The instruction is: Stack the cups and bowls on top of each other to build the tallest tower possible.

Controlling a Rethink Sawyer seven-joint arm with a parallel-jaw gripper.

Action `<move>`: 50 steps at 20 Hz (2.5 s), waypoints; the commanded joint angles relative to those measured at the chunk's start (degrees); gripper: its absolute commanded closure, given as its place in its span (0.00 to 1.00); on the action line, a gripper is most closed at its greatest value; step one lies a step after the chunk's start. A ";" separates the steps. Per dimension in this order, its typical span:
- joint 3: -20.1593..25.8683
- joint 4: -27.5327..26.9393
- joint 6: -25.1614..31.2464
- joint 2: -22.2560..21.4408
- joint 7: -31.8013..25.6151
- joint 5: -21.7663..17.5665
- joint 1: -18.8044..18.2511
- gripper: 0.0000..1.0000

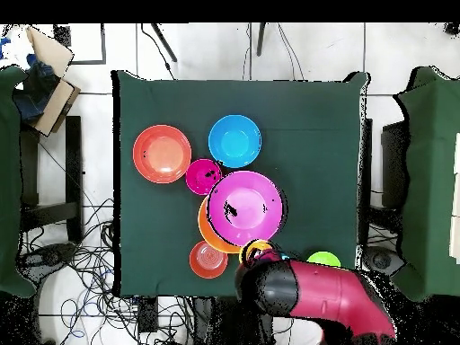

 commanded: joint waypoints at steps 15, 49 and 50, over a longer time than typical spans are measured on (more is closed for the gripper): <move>7.73 -10.82 -10.61 14.87 -1.30 -7.96 -6.31 1.00; 14.69 3.51 7.94 -8.65 -16.26 2.45 -21.35 1.00; 14.91 2.84 9.10 -8.90 -16.56 2.75 -21.44 1.00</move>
